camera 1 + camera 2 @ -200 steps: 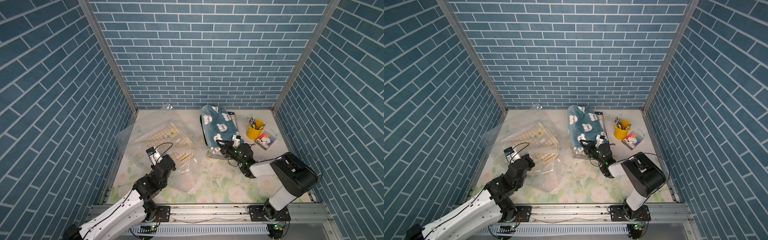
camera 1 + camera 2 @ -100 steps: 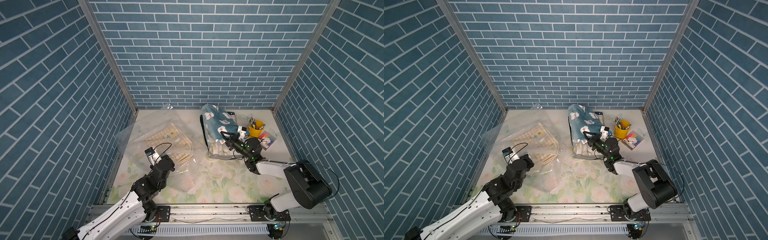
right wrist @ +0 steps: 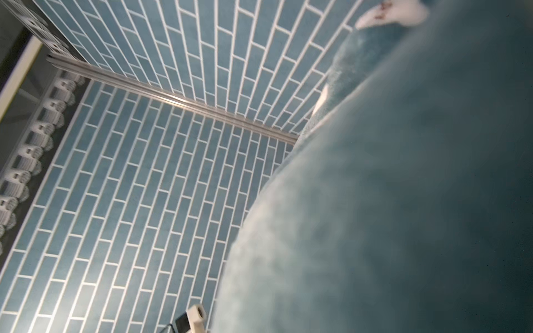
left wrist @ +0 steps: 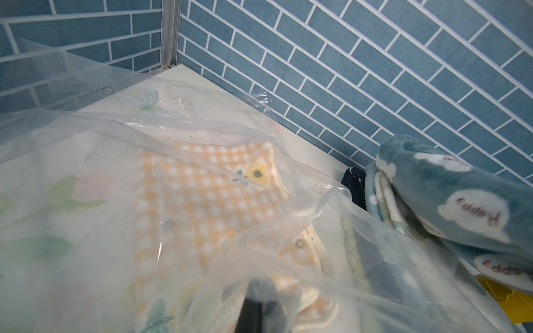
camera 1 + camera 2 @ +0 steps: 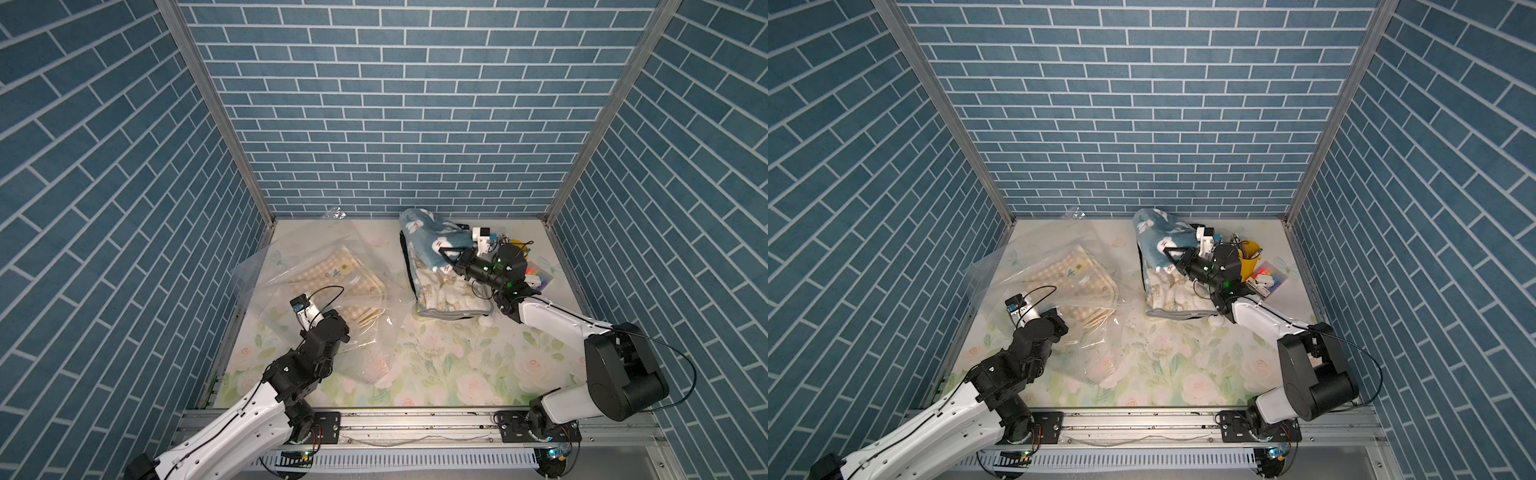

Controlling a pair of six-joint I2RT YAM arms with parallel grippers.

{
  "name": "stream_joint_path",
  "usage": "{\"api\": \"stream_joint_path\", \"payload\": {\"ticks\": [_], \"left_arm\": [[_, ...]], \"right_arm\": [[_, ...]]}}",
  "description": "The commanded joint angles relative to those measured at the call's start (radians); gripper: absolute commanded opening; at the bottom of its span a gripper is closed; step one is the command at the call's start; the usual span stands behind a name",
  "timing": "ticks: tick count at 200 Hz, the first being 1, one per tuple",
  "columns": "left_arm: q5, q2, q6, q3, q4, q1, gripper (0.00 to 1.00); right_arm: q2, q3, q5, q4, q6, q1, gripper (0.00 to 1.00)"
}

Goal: Take the blanket out of the vacuum bag
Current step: Place the blanket at the center of the board.

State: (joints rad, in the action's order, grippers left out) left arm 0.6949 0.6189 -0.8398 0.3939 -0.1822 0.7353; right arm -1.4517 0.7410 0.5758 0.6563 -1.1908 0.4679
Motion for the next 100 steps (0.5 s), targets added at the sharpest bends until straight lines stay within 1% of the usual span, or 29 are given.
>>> {"api": "stream_joint_path", "payload": {"ticks": [1, 11, 24, 35, 38, 49, 60, 79, 88, 100], "left_arm": [[0.022, -0.015, 0.018, -0.011, 0.004, -0.005, 0.00], [0.023, -0.017, 0.022, -0.007, 0.003, -0.005, 0.00], [0.024, -0.016, 0.024, -0.005, 0.001, -0.004, 0.00], [0.022, -0.015, 0.023, -0.007, 0.004, -0.005, 0.00], [0.020, -0.014, 0.023, -0.006, 0.006, -0.005, 0.00], [0.019, -0.010, 0.022, -0.007, 0.010, -0.005, 0.00], [0.020, -0.005, 0.019, -0.001, 0.005, -0.005, 0.00], [0.023, -0.004, 0.019, 0.007, -0.007, -0.005, 0.00], [0.031, -0.007, 0.020, 0.009, -0.010, -0.004, 0.00], [0.045, -0.008, 0.021, 0.017, -0.016, -0.005, 0.00]], "right_arm": [[0.057, -0.081, 0.010, -0.107, 0.134, 0.047, 0.00], [0.082, -0.123, -0.018, -0.148, 0.163, 0.054, 0.00], [0.101, -0.173, -0.024, -0.167, 0.180, 0.055, 0.00], [0.109, -0.210, -0.032, -0.160, 0.178, 0.059, 0.00], [0.107, -0.222, -0.032, -0.147, 0.172, 0.063, 0.01], [0.093, -0.249, -0.004, -0.101, 0.147, 0.069, 0.13], [0.087, -0.269, 0.015, -0.058, 0.128, 0.069, 0.20], [0.102, -0.297, 0.012, -0.015, 0.098, 0.069, 0.42], [0.114, -0.301, 0.019, -0.018, 0.097, 0.068, 0.50], [0.148, -0.313, 0.030, -0.040, 0.101, 0.068, 0.56]]}}
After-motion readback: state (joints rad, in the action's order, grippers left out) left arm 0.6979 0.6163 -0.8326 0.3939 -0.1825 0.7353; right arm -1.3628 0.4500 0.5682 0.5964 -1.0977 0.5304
